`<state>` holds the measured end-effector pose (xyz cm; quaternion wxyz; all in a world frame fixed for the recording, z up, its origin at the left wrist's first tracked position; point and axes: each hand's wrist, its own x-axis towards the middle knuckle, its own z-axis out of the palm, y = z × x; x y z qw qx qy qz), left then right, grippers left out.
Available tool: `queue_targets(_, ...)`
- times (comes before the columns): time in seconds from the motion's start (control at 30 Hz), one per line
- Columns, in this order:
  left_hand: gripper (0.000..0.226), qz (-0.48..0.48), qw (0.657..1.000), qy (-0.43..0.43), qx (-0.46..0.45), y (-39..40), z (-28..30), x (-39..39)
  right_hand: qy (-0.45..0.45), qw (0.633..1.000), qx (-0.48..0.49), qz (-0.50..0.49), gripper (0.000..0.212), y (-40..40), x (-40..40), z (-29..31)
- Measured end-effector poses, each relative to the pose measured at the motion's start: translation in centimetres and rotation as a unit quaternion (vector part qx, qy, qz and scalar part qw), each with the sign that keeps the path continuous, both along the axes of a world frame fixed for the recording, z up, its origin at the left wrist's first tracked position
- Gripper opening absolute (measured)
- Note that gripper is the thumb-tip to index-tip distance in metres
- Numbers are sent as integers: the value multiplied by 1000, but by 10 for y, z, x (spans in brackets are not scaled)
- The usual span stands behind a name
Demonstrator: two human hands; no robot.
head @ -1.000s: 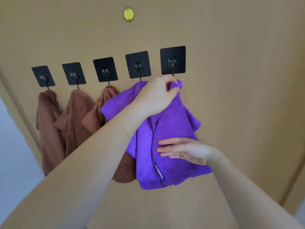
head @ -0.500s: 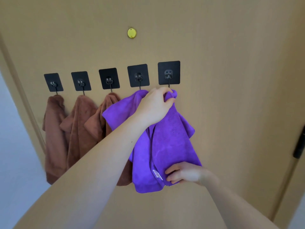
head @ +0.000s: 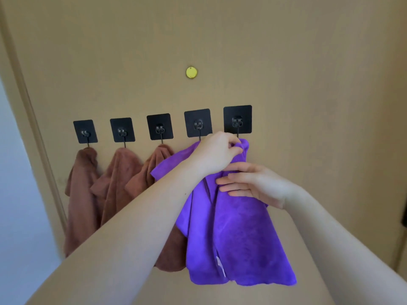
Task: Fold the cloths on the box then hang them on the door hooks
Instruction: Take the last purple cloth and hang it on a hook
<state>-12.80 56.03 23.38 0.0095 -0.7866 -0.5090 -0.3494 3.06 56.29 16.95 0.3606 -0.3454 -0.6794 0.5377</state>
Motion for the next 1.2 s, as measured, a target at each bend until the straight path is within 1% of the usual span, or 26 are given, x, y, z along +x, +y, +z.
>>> queue_targets(0.1, 19, -23, 1000, -9, 2, 7, -1, -3, -19, 999, -35, -7, 34, 4, 0, -23)
queue_targets(0.27, 14, -41, 999, -12, 6, 15, -1, -7, 16, 997, -74, -31, 31, 9, -3, -38)
queue_targets(0.37, 14, -53, 998, -15, 9, 17, 1, -8, -2, 994, -101, -41, 30, 10, -1, -51)
queue_targets(0.47, 14, -60, 998, -10, 9, 16, 1, -8, -63, 987, -134, -65, 29, 8, 0, -79)
queue_targets(0.53, 15, -63, 998, -2, 7, 13, 1, -9, -140, 976, -144, -86, 28, 5, 0, -98)
queue_targets(0.6, 16, -65, 998, 7, 3, 11, 2, -11, -225, 960, -139, -93, 28, 0, 1, -105)
queue_targets(0.67, 19, -70, 997, 21, -6, 8, 4, -15, -280, 947, -142, -63, 27, -7, -1, -96)
queue_targets(0.73, 25, -75, 997, 32, -11, 3, 9, -21, -294, 944, -148, -12, 29, -15, -6, -76)
queue_targets(0.83, 33, -59, 997, 38, 24, -3, 17, -39, -260, 955, -133, 52, 39, -28, -18, -40)
queue_targets(0.97, 21, -5, 994, 83, 77, -3, 26, -66, -143, 980, -85, 106, 34, -39, -43, -4)
queue_targets(1.07, 20, 9, 992, 106, 63, -3, 25, -80, -67, 993, -46, 85, 31, -39, -65, 8)
queue_targets(1.2, 22, -14, 993, 107, 41, -1, 17, -90, -29, 999, -30, 32, 31, -32, -87, 12)
